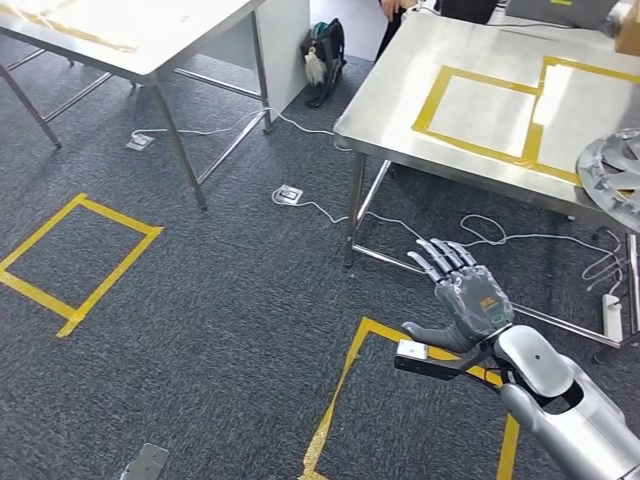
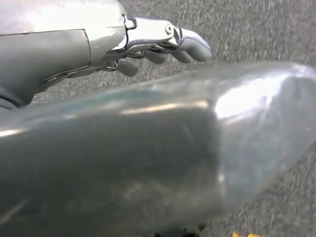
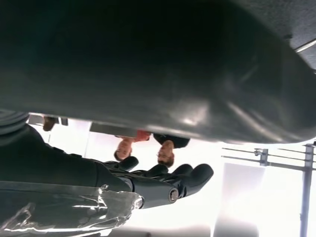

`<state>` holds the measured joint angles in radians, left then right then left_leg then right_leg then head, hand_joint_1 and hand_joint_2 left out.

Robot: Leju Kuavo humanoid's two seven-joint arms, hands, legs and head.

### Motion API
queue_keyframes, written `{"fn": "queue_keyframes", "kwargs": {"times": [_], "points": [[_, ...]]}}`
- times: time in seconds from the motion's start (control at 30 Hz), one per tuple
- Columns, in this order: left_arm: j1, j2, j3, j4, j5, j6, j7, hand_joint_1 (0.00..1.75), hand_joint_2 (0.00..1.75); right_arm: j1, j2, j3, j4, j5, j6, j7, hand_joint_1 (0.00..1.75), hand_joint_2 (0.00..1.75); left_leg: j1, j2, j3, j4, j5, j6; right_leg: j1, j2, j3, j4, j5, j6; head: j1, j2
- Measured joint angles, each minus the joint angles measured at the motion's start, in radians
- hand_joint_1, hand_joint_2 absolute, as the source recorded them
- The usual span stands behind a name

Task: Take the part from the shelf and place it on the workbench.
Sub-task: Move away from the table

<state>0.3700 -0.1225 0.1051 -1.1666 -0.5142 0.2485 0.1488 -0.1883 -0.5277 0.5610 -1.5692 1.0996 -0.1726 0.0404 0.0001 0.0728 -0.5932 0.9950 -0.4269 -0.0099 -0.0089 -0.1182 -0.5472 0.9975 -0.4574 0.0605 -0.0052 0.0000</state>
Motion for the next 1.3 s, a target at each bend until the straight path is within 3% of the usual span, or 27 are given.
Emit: {"fn": "queue_keyframes", "kwargs": {"times": [0.03,0.07,0.1,0.13,0.2,0.23,0.27,0.3,0.37,0.43,0.5,0.53,0.57,0.6,0.63,0.7,0.77,0.8,0.87,0.93,0.97,1.0,1.07,1.13,1.2,1.27,1.3], "points": [[0.001,0.0,0.0,0.0,0.0,0.0,0.0,0.0,0.0,-0.001,0.0,0.0,0.0,0.0,0.0,0.0,0.0,0.0,0.0,-0.016,-0.002,0.0,0.002,0.009,-0.001,-0.012,0.005,-0.004,-0.001,0.006,0.002,0.0],[0.003,0.001,0.0,0.0,0.0,0.0,0.0,0.0,0.0,-0.001,0.0,0.0,0.0,0.0,0.0,0.0,0.0,0.0,-0.001,-0.029,-0.002,-0.002,0.004,0.016,-0.004,-0.009,0.006,-0.002,-0.006,0.012,0.003,0.0],[0.004,0.002,0.001,0.0,0.0,0.0,0.0,0.0,0.0,0.0,0.0,0.0,-0.001,0.0,-0.001,0.0,0.0,0.0,0.0,-0.041,-0.002,-0.003,0.007,0.024,-0.008,0.009,0.001,0.013,-0.02,0.016,0.004,0.0],[0.004,0.003,0.001,0.0,0.0,0.0,0.0,0.0,0.0,0.001,-0.001,0.0,-0.001,0.001,-0.002,0.0,0.0,0.0,0.002,-0.053,-0.001,-0.005,0.009,0.031,-0.01,0.038,-0.015,0.05,-0.044,0.019,0.005,0.0],[0.003,0.003,-0.002,0.0,0.0,0.0,0.001,0.0,0.0,0.005,-0.002,-0.001,-0.002,0.004,-0.003,0.001,0.0,0.0,0.001,-0.079,-0.002,-0.005,0.012,0.039,-0.009,0.097,-0.077,0.183,-0.109,0.017,0.008,0.0],[0.003,0.003,-0.003,0.0,0.0,-0.001,0.002,0.0,0.0,0.008,-0.002,0.0,-0.002,0.006,-0.003,0.001,0.0,0.0,0.0,-0.094,-0.002,-0.005,0.012,0.041,-0.007,0.11,-0.111,0.249,-0.133,0.016,0.009,0.0],[0.003,0.003,-0.005,0.0,0.0,-0.001,0.004,0.0,0.0,0.012,-0.002,0.0,-0.002,0.007,-0.003,0.001,0.0,0.0,-0.001,-0.11,-0.002,-0.005,0.012,0.042,-0.005,0.115,-0.134,0.287,-0.139,0.014,0.01,0.0],[0.003,0.004,-0.005,0.0,0.0,-0.002,0.006,0.0,0.0,0.014,-0.002,0.0,-0.002,0.008,-0.003,0.001,0.0,0.0,-0.002,-0.125,-0.002,-0.005,0.013,0.042,-0.004,0.117,-0.138,0.286,-0.125,0.012,0.01,0.0],[0.004,0.004,-0.006,0.0,0.0,-0.004,0.011,0.0,0.0,0.015,-0.002,-0.001,-0.002,0.01,-0.003,0.001,0.0,0.0,-0.003,-0.154,0.0,-0.004,0.013,0.042,-0.005,0.135,-0.092,0.178,-0.055,0.007,0.01,0.0],[0.004,0.005,-0.006,0.0,0.0,-0.006,0.013,0.0,0.0,0.014,-0.002,-0.002,-0.002,0.011,-0.004,0.001,0.0,0.0,-0.004,-0.182,-0.003,0.0,0.014,0.035,-0.011,0.187,-0.034,0.055,-0.011,0.005,0.01,0.0],[0.005,0.006,-0.007,0.0,0.0,-0.006,0.013,0.0,0.0,0.015,-0.002,-0.003,-0.003,0.011,-0.004,0.001,0.0,0.0,-0.002,-0.207,-0.013,0.001,0.02,0.022,-0.013,0.211,-0.013,0.015,-0.009,0.001,0.009,0.0],[0.007,0.006,-0.007,0.0,0.0,-0.006,0.013,0.0,0.0,0.015,-0.002,-0.003,-0.003,0.011,-0.004,0.001,0.0,0.0,0.001,-0.219,-0.017,0.0,0.023,0.015,-0.012,0.2,-0.011,0.014,-0.007,-0.003,0.009,0.0],[0.01,0.006,-0.007,0.0,0.0,-0.006,0.013,0.0,0.0,0.014,-0.002,-0.004,-0.004,0.011,-0.004,0.001,0.0,0.0,0.002,-0.217,-0.02,0.001,0.024,0.01,-0.011,0.187,-0.01,0.012,-0.005,-0.009,0.009,0.0],[0.011,0.007,-0.007,0.0,0.0,-0.006,0.013,0.0,0.0,0.014,-0.002,-0.004,-0.005,0.012,-0.004,0.001,0.0,0.0,0.0,-0.199,-0.026,0.012,0.016,0.005,-0.012,0.174,-0.008,0.009,-0.003,-0.015,0.007,0.0],[0.011,0.007,-0.008,-0.001,0.0,-0.006,0.013,0.0,0.0,0.013,-0.002,-0.006,-0.006,0.012,-0.005,0.001,0.0,0.0,-0.002,-0.17,-0.041,0.041,-0.003,0.0,-0.012,0.159,-0.005,0.005,-0.001,-0.021,0.004,0.0],[0.008,0.007,-0.011,-0.001,0.0,-0.007,0.014,0.0,0.0,0.015,-0.002,-0.008,-0.007,0.013,-0.006,0.001,0.0,0.0,-0.003,-0.107,-0.099,0.158,-0.065,-0.007,-0.01,0.129,-0.003,0.003,-0.001,-0.028,0.0,0.0],[0.006,0.006,-0.013,-0.001,0.0,-0.007,0.014,0.0,0.0,0.016,-0.002,-0.009,-0.007,0.015,-0.006,0.001,0.0,0.0,0.0,-0.088,-0.154,0.268,-0.104,-0.011,-0.007,0.098,-0.004,0.003,-0.003,-0.031,0.0,0.0],[0.007,0.006,-0.013,-0.001,0.0,-0.007,0.015,0.0,0.0,0.016,-0.002,-0.009,-0.007,0.015,-0.006,0.001,0.0,0.0,0.001,-0.086,-0.159,0.279,-0.099,-0.011,-0.007,0.084,-0.003,0.003,-0.004,-0.031,0.0,0.0],[0.009,0.007,-0.014,-0.001,0.0,-0.007,0.016,0.0,0.0,0.016,-0.002,-0.009,-0.007,0.017,-0.006,0.001,0.0,0.0,0.0,-0.069,-0.112,0.195,-0.047,-0.009,-0.007,0.057,-0.001,0.003,-0.006,-0.028,0.0,0.0],[0.007,0.007,-0.014,-0.002,0.0,-0.007,0.016,0.0,0.0,0.015,-0.003,-0.012,-0.008,0.017,-0.006,0.001,0.0,0.0,-0.003,-0.021,-0.038,0.067,-0.003,-0.004,-0.001,0.034,0.002,0.006,-0.012,-0.02,-0.001,0.0],[0.005,0.007,-0.014,-0.003,0.0,-0.007,0.016,0.0,0.0,0.015,-0.003,-0.014,-0.008,0.018,-0.006,0.001,0.0,0.0,-0.005,-0.005,-0.017,0.027,0.005,0.001,0.002,0.023,0.004,0.007,-0.015,-0.015,0.0,0.0],[0.003,0.007,-0.014,-0.003,0.0,-0.007,0.016,0.0,0.0,0.014,-0.003,-0.015,-0.008,0.019,-0.007,0.001,0.0,0.0,-0.007,-0.001,-0.009,0.01,0.005,0.007,0.005,0.012,0.006,0.007,-0.018,-0.01,0.001,0.0],[0.005,0.007,-0.014,-0.004,0.0,-0.007,0.016,0.0,0.0,0.012,-0.003,-0.016,-0.008,0.02,-0.007,0.001,0.0,0.0,-0.007,-0.028,-0.011,0.004,0.005,0.02,0.004,-0.007,0.01,0.004,-0.022,0.002,0.003,0.0],[0.009,0.007,-0.013,-0.005,0.0,-0.007,0.016,0.0,0.0,0.012,-0.004,-0.016,-0.009,0.021,-0.008,0.001,0.0,0.0,-0.004,-0.052,-0.009,0.0,0.009,0.032,-0.001,0.029,-0.002,0.038,-0.048,0.012,0.006,0.0],[0.008,0.008,-0.012,-0.005,0.0,-0.007,0.016,0.0,0.0,0.015,-0.004,-0.017,-0.01,0.022,-0.009,0.001,0.0,0.0,-0.002,-0.075,-0.008,-0.002,0.011,0.041,-0.003,0.091,-0.056,0.153,-0.106,0.015,0.01,0.0],[0.007,0.006,-0.013,-0.005,0.0,-0.008,0.016,0.0,0.0,0.022,-0.005,-0.017,-0.01,0.023,-0.009,0.001,0.0,0.0,-0.004,-0.102,-0.008,-0.002,0.011,0.045,-0.002,0.114,-0.124,0.279,-0.149,0.015,0.011,0.0],[0.008,0.005,-0.013,-0.005,0.0,-0.008,0.016,0.0,0.0,0.026,-0.005,-0.017,-0.01,0.024,-0.01,0.001,0.0,0.0,-0.004,-0.116,-0.008,-0.001,0.011,0.045,-0.002,0.116,-0.14,0.301,-0.145,0.014,0.012,0.0]]}}
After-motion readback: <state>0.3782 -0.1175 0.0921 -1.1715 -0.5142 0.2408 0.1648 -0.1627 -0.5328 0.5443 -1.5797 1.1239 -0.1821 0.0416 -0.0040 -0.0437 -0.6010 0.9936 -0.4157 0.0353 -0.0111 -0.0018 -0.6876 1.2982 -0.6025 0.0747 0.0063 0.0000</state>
